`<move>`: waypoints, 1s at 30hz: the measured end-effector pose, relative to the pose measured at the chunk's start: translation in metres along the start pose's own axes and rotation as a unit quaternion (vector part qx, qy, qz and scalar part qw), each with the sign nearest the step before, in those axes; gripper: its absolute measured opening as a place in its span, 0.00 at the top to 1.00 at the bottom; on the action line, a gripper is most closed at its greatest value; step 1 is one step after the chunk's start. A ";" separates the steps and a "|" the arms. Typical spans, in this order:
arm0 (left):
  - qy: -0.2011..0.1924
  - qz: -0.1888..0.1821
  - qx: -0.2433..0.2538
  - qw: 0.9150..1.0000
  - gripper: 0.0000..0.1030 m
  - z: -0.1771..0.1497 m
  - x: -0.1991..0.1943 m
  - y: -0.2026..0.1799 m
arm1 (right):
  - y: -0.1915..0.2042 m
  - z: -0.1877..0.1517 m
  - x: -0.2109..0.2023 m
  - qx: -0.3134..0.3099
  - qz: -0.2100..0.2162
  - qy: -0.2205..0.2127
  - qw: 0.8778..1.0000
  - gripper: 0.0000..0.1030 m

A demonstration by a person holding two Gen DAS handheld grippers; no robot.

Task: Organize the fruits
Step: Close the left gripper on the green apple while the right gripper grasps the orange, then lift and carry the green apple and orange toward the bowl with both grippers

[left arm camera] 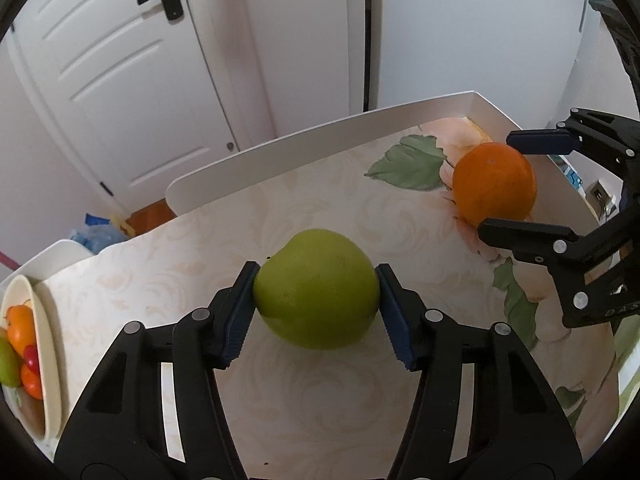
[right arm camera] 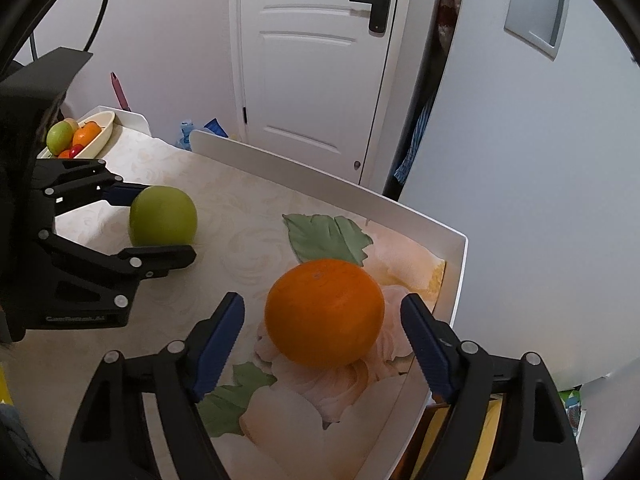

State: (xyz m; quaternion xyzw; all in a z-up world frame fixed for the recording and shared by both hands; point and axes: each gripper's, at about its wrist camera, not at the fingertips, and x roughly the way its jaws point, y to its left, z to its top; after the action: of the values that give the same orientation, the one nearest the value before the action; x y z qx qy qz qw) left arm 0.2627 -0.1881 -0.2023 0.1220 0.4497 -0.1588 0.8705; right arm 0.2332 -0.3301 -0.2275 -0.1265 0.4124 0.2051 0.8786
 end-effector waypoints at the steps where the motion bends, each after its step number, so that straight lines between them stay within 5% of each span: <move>1: 0.000 0.001 -0.001 1.000 0.40 0.000 0.000 0.000 | 0.000 0.000 0.001 -0.001 0.000 0.001 1.000 0.26; 30: -0.019 0.025 -0.067 0.997 0.40 -0.014 -0.059 0.033 | 0.010 0.002 0.018 -0.008 -0.025 0.017 1.000 0.44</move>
State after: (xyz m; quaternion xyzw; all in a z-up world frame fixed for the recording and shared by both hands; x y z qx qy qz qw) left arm 0.2328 -0.1433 -0.1591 0.0713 0.4399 -0.1089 0.8885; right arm 0.2404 -0.3157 -0.2412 -0.1473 0.4222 0.1842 0.8753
